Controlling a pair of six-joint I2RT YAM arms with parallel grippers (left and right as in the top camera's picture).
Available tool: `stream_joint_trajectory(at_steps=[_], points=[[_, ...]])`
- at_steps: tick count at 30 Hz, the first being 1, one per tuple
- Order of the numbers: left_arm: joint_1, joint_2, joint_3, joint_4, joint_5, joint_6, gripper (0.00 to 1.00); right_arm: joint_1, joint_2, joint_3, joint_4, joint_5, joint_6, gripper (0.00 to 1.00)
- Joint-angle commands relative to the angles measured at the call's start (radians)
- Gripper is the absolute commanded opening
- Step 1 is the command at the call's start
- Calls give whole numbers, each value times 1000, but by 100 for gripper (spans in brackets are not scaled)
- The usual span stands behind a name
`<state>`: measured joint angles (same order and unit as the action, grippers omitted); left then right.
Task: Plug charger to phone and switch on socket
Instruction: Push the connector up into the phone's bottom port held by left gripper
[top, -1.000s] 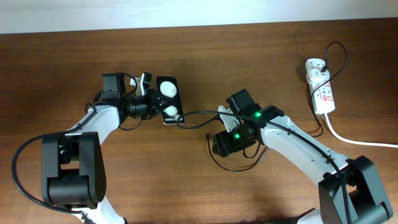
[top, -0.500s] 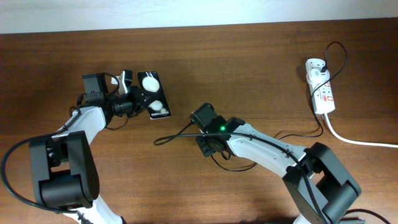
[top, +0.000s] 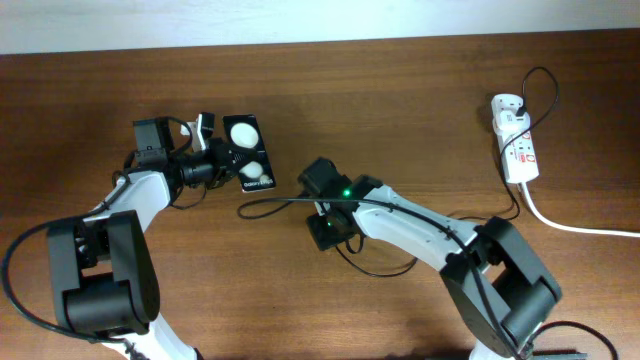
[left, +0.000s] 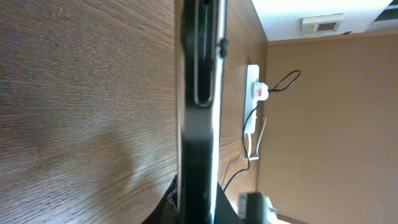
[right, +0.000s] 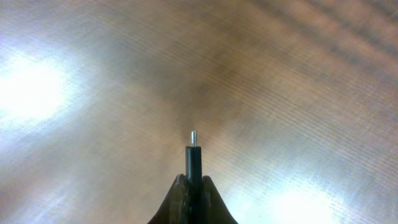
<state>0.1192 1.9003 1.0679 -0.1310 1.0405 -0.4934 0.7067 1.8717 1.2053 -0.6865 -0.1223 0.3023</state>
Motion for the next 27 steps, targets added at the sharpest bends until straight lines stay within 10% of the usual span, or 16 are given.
stream_joint_trajectory(at_steps=[1, 8, 12, 27], points=[[2, -10, 6, 2, 83, 16, 0, -47, -178, -8, -27, -172, -14, 4], [-68, -10, 6, 146, 134, -230, 0, -348, -369, -623, 827, -945, 183, 4], [-146, -10, 6, 442, 134, -473, 0, -347, -369, -719, 1173, -985, 404, 4], [-232, -10, 6, 725, 253, -609, 0, -347, -319, -715, 1574, -831, 734, 4]])
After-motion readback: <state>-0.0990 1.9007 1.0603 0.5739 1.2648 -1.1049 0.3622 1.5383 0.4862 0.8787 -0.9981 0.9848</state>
